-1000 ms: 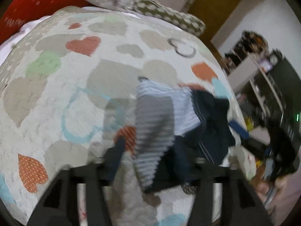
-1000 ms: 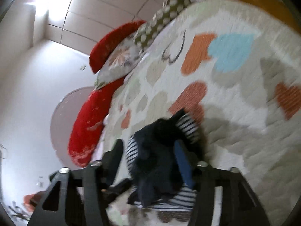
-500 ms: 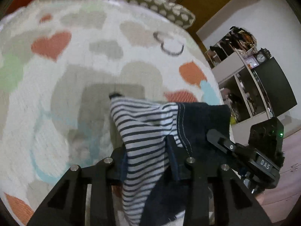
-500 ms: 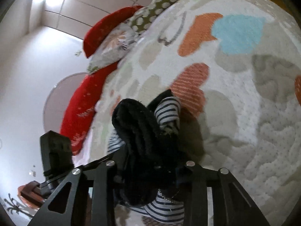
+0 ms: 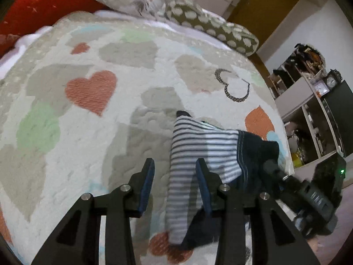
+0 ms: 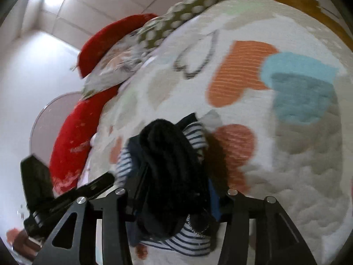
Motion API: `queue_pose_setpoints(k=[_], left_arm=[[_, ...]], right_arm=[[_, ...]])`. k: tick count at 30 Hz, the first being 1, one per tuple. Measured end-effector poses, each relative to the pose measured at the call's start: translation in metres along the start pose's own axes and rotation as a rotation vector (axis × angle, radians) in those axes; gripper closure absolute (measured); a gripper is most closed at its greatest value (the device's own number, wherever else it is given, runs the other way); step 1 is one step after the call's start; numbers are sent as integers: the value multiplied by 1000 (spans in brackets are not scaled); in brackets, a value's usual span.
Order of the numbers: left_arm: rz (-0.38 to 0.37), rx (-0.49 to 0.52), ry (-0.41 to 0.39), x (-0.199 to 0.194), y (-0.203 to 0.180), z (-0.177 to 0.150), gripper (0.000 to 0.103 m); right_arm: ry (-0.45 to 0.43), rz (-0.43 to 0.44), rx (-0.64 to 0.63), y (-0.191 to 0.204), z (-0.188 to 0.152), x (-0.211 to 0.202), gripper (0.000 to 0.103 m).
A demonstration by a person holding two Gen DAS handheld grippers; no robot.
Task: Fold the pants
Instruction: 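Lift the folded pants bundle with the left tool while the right tool holds it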
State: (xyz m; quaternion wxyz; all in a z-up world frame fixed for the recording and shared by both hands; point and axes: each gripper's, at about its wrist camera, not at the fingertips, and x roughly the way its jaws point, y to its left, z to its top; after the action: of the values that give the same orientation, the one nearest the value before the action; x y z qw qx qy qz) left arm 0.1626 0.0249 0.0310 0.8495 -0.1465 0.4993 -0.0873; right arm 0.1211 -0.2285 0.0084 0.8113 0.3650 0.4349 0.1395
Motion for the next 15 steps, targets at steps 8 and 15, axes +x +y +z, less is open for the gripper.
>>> queue_pose_setpoints(k=[8, 15], left_arm=[[-10, 69, -21, -4, -13, -62, 62], [0, 85, -27, -19, -10, -81, 46]], right_arm=[[-119, 175, -40, 21, -15, -47, 51], [-35, 171, 95, -8, -43, -16, 53]])
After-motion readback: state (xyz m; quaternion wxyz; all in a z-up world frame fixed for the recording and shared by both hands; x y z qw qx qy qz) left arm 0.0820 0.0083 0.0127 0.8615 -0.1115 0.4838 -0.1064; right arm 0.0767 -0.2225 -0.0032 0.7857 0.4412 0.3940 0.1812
